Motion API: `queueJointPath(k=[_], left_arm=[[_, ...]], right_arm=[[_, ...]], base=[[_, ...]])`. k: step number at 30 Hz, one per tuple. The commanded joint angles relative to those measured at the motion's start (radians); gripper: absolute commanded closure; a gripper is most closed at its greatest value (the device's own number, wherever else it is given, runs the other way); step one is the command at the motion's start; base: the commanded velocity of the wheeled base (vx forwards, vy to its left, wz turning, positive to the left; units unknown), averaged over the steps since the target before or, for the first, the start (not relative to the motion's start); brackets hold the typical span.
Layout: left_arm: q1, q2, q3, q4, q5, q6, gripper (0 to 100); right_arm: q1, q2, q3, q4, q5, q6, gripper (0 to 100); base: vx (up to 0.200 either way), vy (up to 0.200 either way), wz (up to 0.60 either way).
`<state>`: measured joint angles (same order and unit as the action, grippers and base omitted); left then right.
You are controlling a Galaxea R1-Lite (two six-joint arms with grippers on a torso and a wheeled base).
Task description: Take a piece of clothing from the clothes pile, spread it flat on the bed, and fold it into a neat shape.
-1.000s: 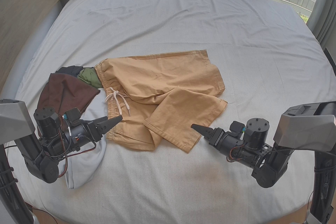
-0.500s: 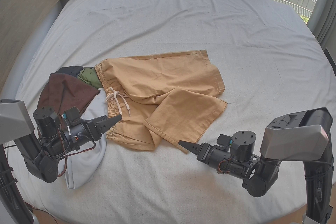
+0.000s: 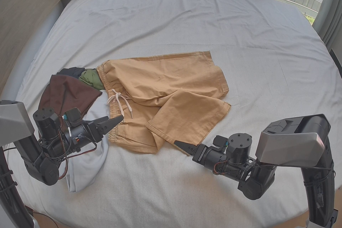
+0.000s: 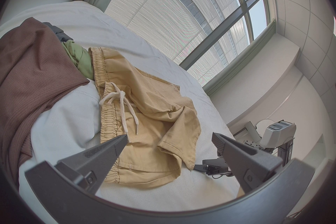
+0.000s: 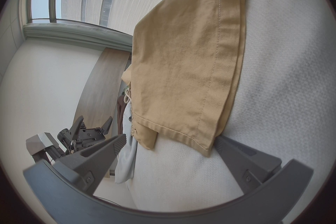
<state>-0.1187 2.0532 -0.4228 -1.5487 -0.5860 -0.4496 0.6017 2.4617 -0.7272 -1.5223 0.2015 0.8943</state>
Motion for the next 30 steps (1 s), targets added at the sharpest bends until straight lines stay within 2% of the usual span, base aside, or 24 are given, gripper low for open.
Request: queueJointPath(k=[1,2,3,15,23,30], left_arm=[[-0.001,-0.002,-0.001,-0.001,0.002,0.0,0],[-0.001,-0.002,-0.001,-0.001,0.0,-0.001,0],[-0.001,-0.002,-0.001,-0.001,0.0,0.0,0],[0.002,-0.002,-0.001,-0.001,0.0,-0.001,0],[0.002,0.001,0.002,-0.001,0.0,-0.001,0],[0.004,0.012,0.018,0.001,0.0,-0.003,0]], right_arm=[[-0.008,0.011,-0.009,0.001,-0.027,-0.001,0],[-0.01,0.011,-0.014,-0.001,-0.045,-0.003,0],[-0.013,0.014,-0.018,-0.001,-0.06,-0.005,100],[-0.04,0.005,0.003,-0.019,-0.066,-0.028,100],[-0.049,-0.09,0.063,-0.018,-0.066,-0.029,100],[-0.128,-0.165,0.175,-0.012,-0.06,-0.069,100]], base=[[0.0,0.0,0.0],[0.0,0.0,0.0],[0.0,0.0,0.0],[0.0,0.0,0.0],[0.0,0.0,0.0],[0.0,0.0,0.0]])
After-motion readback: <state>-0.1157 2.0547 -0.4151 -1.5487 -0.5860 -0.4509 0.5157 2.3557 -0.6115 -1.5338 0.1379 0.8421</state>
